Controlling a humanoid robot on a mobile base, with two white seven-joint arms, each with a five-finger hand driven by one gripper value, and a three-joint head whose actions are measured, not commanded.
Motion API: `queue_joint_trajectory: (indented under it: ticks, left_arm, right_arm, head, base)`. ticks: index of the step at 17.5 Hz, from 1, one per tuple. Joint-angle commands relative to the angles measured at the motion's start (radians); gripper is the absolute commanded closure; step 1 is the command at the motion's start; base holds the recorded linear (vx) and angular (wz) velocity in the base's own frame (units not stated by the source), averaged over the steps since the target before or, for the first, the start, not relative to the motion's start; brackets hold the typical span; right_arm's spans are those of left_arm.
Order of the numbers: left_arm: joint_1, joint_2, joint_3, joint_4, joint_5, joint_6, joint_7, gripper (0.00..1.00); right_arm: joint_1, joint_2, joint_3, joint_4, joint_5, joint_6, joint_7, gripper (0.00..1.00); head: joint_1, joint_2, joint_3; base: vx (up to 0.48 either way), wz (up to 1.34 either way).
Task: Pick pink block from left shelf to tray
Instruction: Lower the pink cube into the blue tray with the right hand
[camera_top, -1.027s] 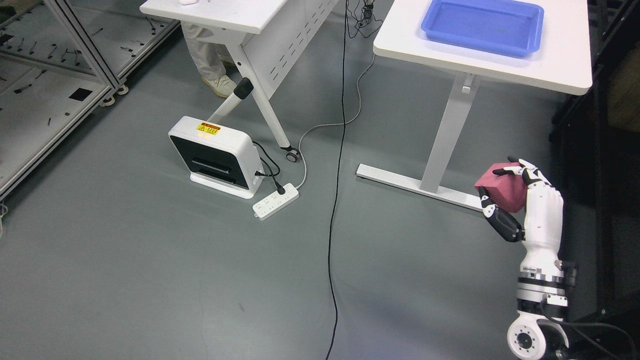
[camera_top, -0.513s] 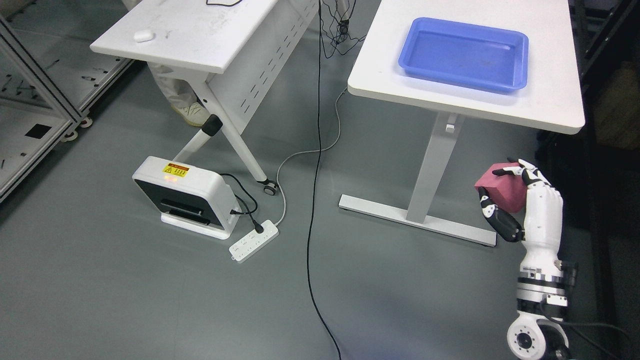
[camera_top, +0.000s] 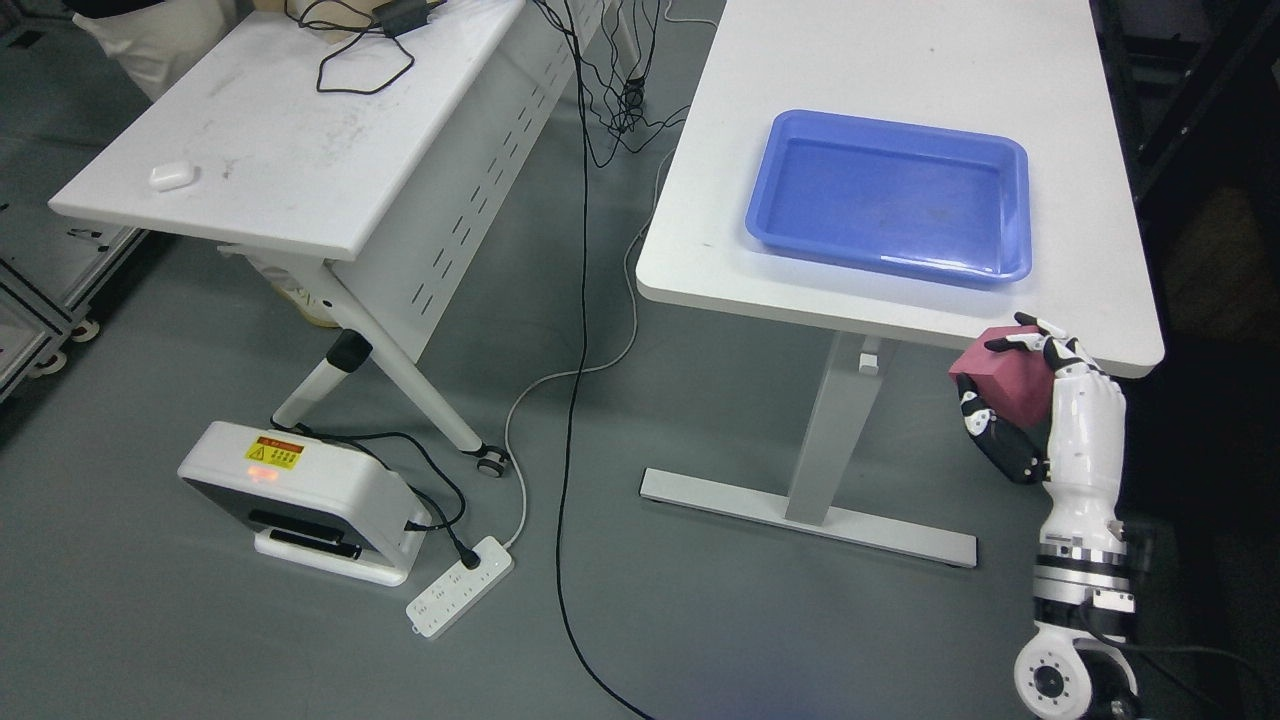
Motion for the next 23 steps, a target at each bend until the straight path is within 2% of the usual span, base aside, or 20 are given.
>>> queue_joint_trajectory:
  ticks: [1, 7, 16, 21, 23]
  left_arm:
    - [0.009, 0.017, 0.0, 0.0, -0.002, -0.001, 0.001, 0.0]
    - [0.009, 0.017, 0.0, 0.0, -0.002, 0.001, 0.001, 0.0]
    - [0.009, 0.017, 0.0, 0.0, -0.002, -0.001, 0.001, 0.0]
    - [0.009, 0.017, 0.0, 0.0, -0.002, -0.001, 0.001, 0.0]
    - [0.009, 0.017, 0.0, 0.0, -0.002, -0.001, 0.001, 0.0]
  right_arm:
    - [-0.001, -0.017, -0.02, 0.0, 0.0, 0.001, 0.0, 0.98]
    - [-0.003, -0.017, -0.018, 0.002, 0.0, 0.002, 0.007, 0.98]
    - [-0.003, -0.017, 0.037, 0.005, 0.003, 0.012, 0.103, 0.95]
    - [-0.003, -0.017, 0.074, 0.006, 0.002, 0.013, 0.192, 0.79]
    - [-0.003, -0.017, 0.074, 0.006, 0.0, 0.015, 0.197, 0.69]
  head:
    - [0.0, 0.0, 0.0]
    - [0.0, 0.0, 0.0]
    - [0.0, 0.0, 0.0]
    - [0.0, 0.0, 0.0]
    - [0.0, 0.0, 0.0]
  base:
    - [0.351, -0.11]
    - [0.336, -0.07]
    - [0.265, -0.02]
    - [0.183, 0.0]
    - [0.129, 0.05]
